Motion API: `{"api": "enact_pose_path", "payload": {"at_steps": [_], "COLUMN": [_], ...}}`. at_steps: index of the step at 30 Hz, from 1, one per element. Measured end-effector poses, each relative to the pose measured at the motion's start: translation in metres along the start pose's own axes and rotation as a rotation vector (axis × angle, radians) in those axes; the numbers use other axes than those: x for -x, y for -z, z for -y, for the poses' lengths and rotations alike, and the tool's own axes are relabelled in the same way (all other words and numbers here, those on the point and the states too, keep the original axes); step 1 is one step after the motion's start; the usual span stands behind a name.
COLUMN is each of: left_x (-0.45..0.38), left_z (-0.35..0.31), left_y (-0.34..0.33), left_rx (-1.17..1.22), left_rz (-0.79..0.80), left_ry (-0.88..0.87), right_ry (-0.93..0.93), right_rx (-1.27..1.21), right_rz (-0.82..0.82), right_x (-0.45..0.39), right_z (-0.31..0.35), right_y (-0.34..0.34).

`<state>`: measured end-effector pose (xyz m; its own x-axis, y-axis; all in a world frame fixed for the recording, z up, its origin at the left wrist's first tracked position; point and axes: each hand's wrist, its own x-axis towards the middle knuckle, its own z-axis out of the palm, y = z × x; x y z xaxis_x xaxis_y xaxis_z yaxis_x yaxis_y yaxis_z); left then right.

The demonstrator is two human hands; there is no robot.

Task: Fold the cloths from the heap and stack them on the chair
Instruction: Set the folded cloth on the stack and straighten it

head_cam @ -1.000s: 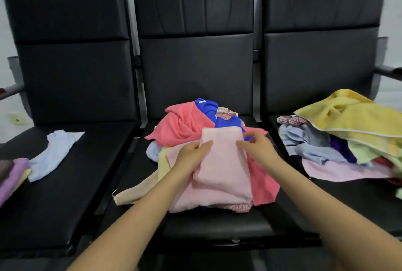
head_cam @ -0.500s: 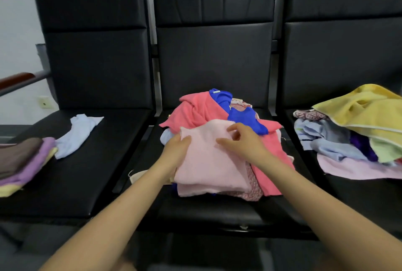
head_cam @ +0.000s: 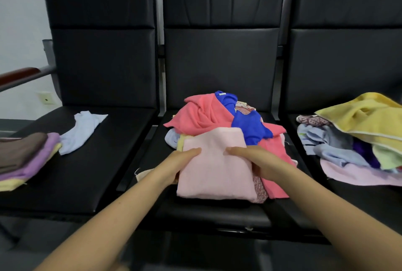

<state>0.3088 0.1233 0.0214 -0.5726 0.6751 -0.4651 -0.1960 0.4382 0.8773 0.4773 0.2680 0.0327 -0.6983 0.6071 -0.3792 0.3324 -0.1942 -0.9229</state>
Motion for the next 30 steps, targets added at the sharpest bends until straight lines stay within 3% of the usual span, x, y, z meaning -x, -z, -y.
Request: {"api": "enact_pose_path", "payload": {"at_steps": [4,9,15,19,23,26,30], "left_x": [-0.002,0.007,0.028,0.029,0.034,0.045,0.063], "left_z": [-0.004,-0.023,-0.033,-0.021,-0.004,0.0,0.003], "left_y": [0.001,0.022,0.069,0.116,0.163,0.203,0.287], "left_rx": [0.118,0.4,0.155,0.109,-0.112,-0.243,-0.243], "left_rz": [0.037,0.087,0.089,0.042,-0.121,-0.274,-0.517], "left_ry": [-0.133,-0.304,-0.368,-0.4,-0.393,-0.377,-0.376], "right_ry": [0.004,0.147,0.192,0.249,0.37,0.33,0.311], "right_rx": [-0.237,-0.338,-0.273,-0.162,0.17,0.325,0.166], "right_rz": [0.059,-0.041,-0.196,-0.085,-0.04,0.063,0.231], "right_x": [0.011,0.018,-0.002,-0.019,-0.037,-0.049,-0.062], "right_z": [0.008,0.042,0.059,0.049,0.043,0.052,0.083], "right_y": [-0.012,-0.031,-0.077,-0.123,-0.182,-0.232,-0.304]}}
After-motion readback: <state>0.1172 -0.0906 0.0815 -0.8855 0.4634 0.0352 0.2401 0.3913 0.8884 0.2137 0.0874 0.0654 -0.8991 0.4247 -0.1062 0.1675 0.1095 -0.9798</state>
